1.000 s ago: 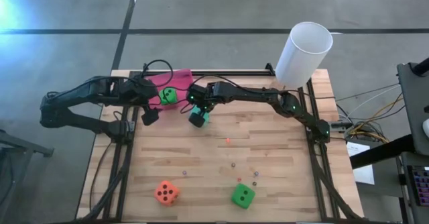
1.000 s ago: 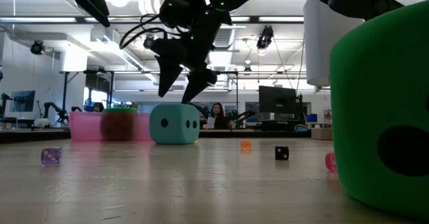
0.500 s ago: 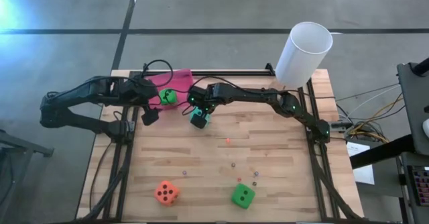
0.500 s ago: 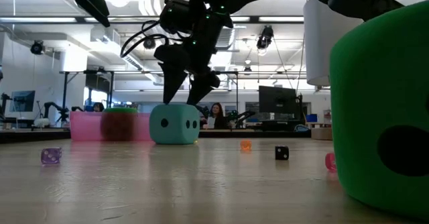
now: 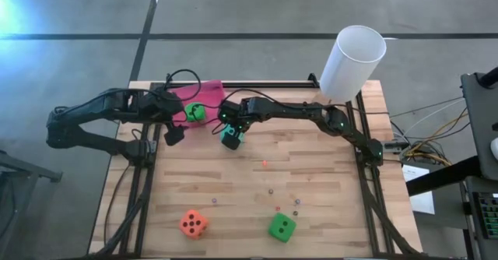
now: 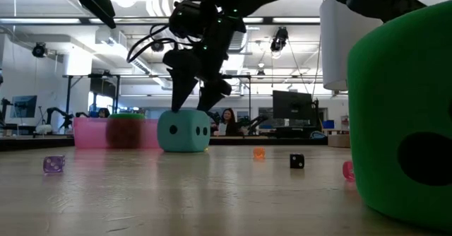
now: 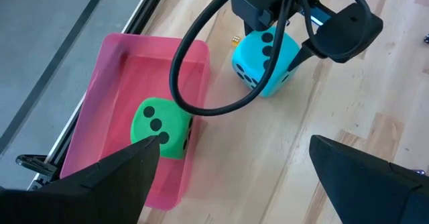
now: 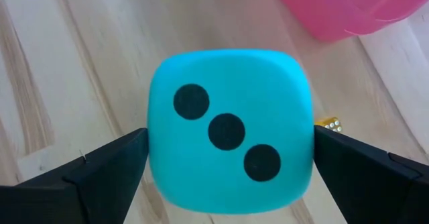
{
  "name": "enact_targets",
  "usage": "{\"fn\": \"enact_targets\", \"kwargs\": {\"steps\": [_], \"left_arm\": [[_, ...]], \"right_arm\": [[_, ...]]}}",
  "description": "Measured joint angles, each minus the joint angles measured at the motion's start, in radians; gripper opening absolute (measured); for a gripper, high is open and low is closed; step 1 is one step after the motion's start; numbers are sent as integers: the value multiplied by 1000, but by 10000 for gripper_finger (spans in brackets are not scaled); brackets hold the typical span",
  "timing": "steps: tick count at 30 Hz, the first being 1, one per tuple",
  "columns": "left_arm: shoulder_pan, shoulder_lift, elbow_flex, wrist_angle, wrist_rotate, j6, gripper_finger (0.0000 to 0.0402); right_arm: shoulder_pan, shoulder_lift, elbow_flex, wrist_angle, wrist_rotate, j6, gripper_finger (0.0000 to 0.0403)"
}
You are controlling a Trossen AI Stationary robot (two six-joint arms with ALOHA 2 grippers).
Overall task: Pick & Place Dice
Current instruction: Put the big blue dice into the red bin
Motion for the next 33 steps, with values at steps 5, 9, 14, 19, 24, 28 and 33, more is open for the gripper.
{"fn": "enact_targets", "kwargs": {"steps": [5, 9, 14, 19, 24, 28, 33], "left_arm": [[0, 0, 0, 0, 0, 0, 385], [0, 0, 0, 0, 0, -1, 389], [0, 0, 0, 0, 0, -2, 390], [0, 0, 0, 0, 0, -2, 386], [0, 0, 0, 0, 0, -2, 387], [0, 0, 0, 0, 0, -2, 391], [0, 0, 0, 0, 0, 1, 389]], "right_arm": [[-3, -4, -39, 27, -20, 1, 400], [-8, -5, -49, 29, -38, 1, 400], [-8, -4, -51, 22, -38, 0, 400], [-8, -4, -51, 19, -37, 0, 399], [-8, -2, -52, 14, -37, 7, 369], [-7, -2, -52, 13, -37, 17, 333], [-7, -2, -52, 12, -37, 20, 312]]}}
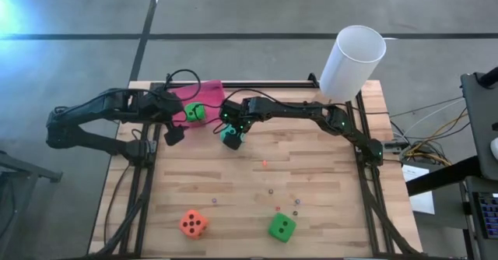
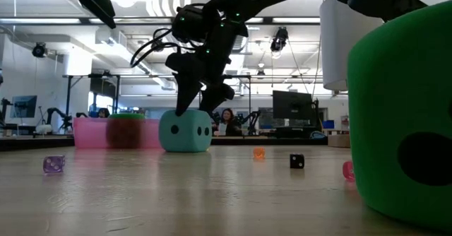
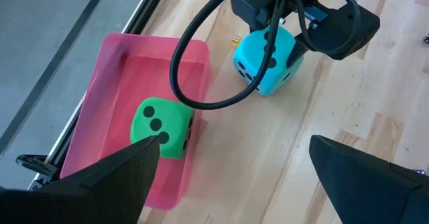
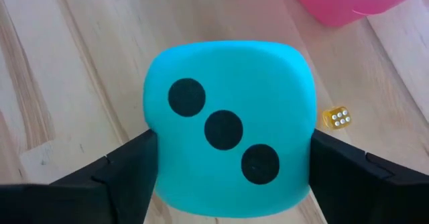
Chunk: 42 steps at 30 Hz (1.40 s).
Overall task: Pick & Place Dice
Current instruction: Put the big blue dice into the red bin
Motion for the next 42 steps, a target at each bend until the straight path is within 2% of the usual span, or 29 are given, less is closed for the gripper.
{"fn": "enact_targets", "kwargs": {"steps": [42], "left_arm": [[0, 0, 0, 0, 0, -1, 385]], "right_arm": [[0, -3, -3, 20, 1, -34, 308]]}}
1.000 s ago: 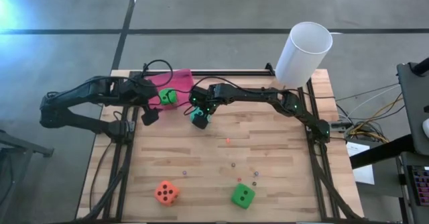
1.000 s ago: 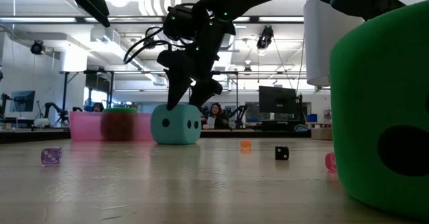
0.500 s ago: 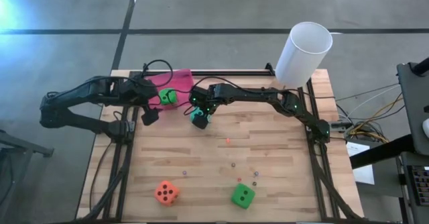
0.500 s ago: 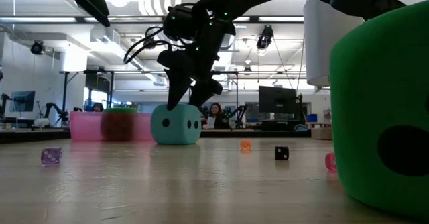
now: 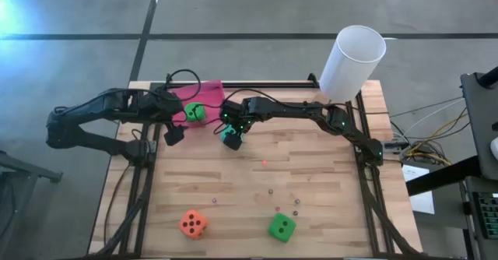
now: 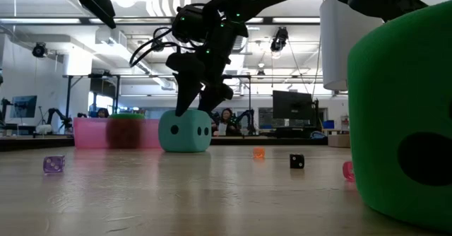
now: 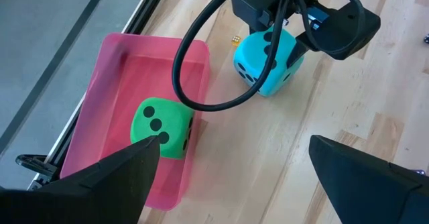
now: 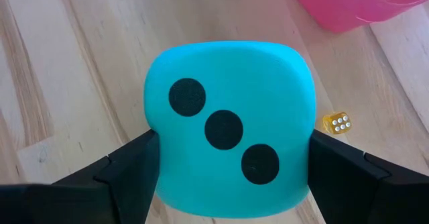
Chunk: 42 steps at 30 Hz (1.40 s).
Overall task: Pick & Place Dice
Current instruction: Put the big blue dice into the red bin
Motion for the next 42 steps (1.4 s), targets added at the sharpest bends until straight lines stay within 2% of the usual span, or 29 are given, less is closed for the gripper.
{"fn": "enact_targets", "kwargs": {"steps": [8, 16, 21, 33, 42], "left_arm": [[0, 0, 0, 0, 0, 0, 383], [0, 0, 0, 0, 0, 0, 388], [0, 0, 0, 0, 0, 0, 384], [0, 0, 0, 0, 0, 0, 388], [0, 0, 0, 0, 0, 0, 384]], "right_arm": [[-2, -1, 19, -25, 8, 19, 307], [-6, -13, 83, -93, 81, -1, 307], [-13, -35, 130, -109, 81, -17, 306], [-34, -48, 234, -179, 76, -136, 306], [-72, -77, 235, -120, 67, -258, 306]]}}
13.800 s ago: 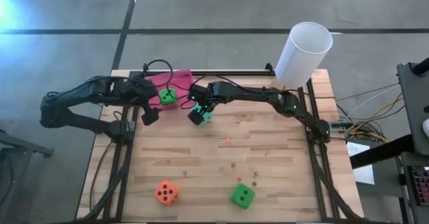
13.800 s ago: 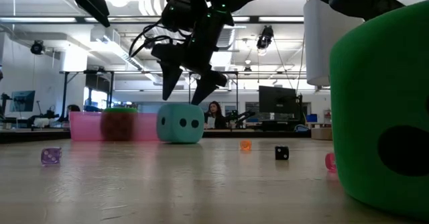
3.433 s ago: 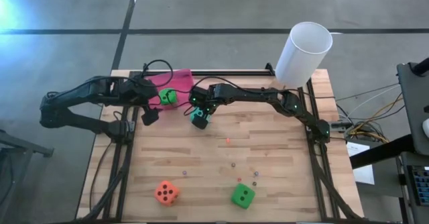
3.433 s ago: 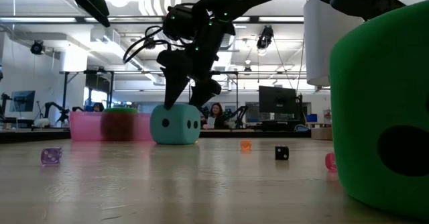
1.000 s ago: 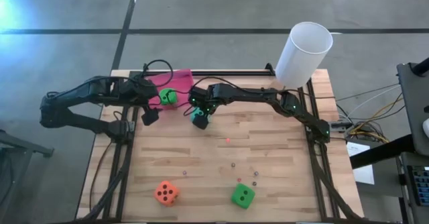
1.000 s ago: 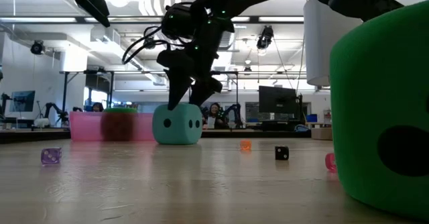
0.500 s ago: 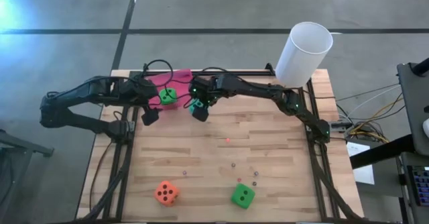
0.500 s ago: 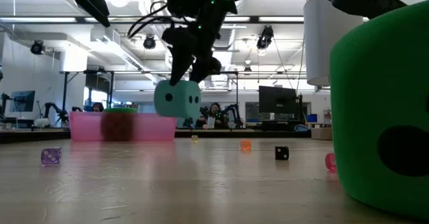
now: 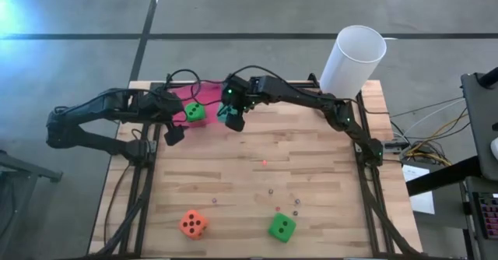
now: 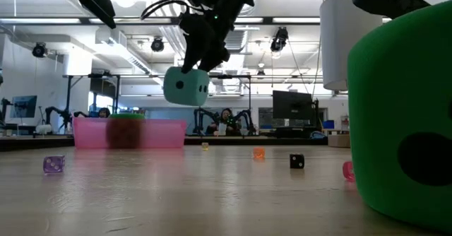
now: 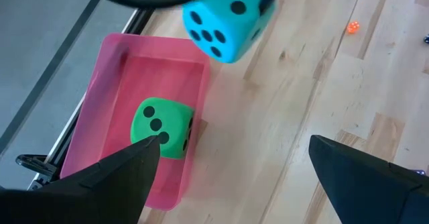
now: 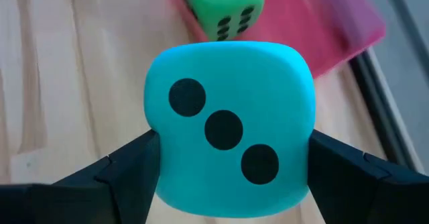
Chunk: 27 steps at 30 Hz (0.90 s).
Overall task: Pick & Place Dice
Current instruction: Put the big blue dice into the red bin
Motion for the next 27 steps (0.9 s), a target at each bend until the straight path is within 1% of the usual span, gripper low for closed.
{"fn": "enact_targets", "kwargs": {"steps": [3, 8, 15, 20, 27], "left_arm": [[0, 0, 0, 0, 0, 0, 385], [0, 0, 0, 0, 0, 0, 383], [0, 0, 0, 0, 0, 0, 386], [0, 0, 0, 0, 0, 0, 388], [0, 0, 0, 0, 0, 0, 383]], "right_arm": [[-23, 0, 0, 49, -43, -53, 306], [-79, 6, -5, 162, -168, -118, 306], [-123, 42, -9, 312, -239, -202, 306], [-145, 99, -10, 296, -288, -223, 306], [-155, 111, -10, 292, -280, -284, 306]]}}
